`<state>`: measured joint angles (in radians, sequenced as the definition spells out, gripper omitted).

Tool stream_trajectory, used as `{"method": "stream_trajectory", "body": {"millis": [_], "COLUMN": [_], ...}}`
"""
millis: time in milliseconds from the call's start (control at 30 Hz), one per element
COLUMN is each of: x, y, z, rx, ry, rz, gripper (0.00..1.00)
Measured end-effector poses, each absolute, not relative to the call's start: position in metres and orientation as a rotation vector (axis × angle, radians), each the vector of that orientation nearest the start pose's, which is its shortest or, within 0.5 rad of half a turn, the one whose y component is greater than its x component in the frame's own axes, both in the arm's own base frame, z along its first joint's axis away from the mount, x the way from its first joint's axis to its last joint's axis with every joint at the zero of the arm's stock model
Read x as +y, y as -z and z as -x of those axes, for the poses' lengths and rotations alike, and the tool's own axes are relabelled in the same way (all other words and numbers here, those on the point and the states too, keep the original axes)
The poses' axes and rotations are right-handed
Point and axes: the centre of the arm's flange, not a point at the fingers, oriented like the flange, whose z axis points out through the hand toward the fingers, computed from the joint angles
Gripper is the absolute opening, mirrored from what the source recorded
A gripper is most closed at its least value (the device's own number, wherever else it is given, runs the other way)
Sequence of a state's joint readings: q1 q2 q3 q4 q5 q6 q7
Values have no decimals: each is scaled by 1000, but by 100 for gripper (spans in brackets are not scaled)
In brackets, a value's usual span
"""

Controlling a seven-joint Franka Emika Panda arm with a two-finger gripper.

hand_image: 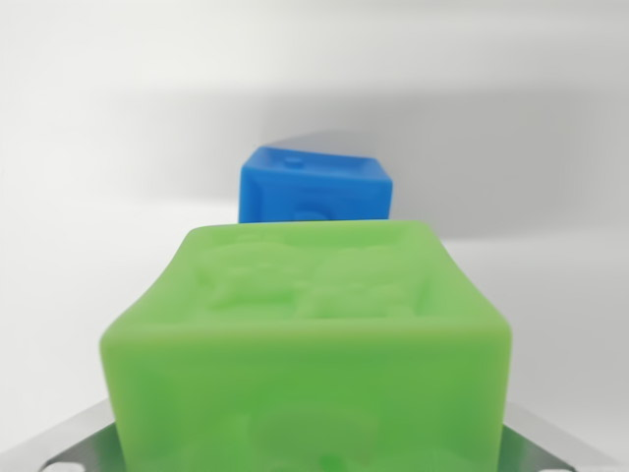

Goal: Stack cube

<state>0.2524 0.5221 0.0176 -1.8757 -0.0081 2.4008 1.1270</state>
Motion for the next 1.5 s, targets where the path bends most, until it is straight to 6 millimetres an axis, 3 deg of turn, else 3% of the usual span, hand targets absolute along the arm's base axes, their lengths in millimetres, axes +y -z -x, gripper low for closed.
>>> {"method": "stream_trajectory", "body": {"millis": [167,500,800,1133,1167,1500], "x": [172,172,172,172,172,172], "y": [-229,-196,-179,-172,-172,-171], "z": [-621,-620,-620,-621,-621,-621], "rx": [1313,1317,1317,1317,1317,1317], "ry": [0,-12,-10,-6,-6,-7], "rz": [2850,2853,2851,2850,2850,2851], "gripper": [0,0,0,0,100,100]}}
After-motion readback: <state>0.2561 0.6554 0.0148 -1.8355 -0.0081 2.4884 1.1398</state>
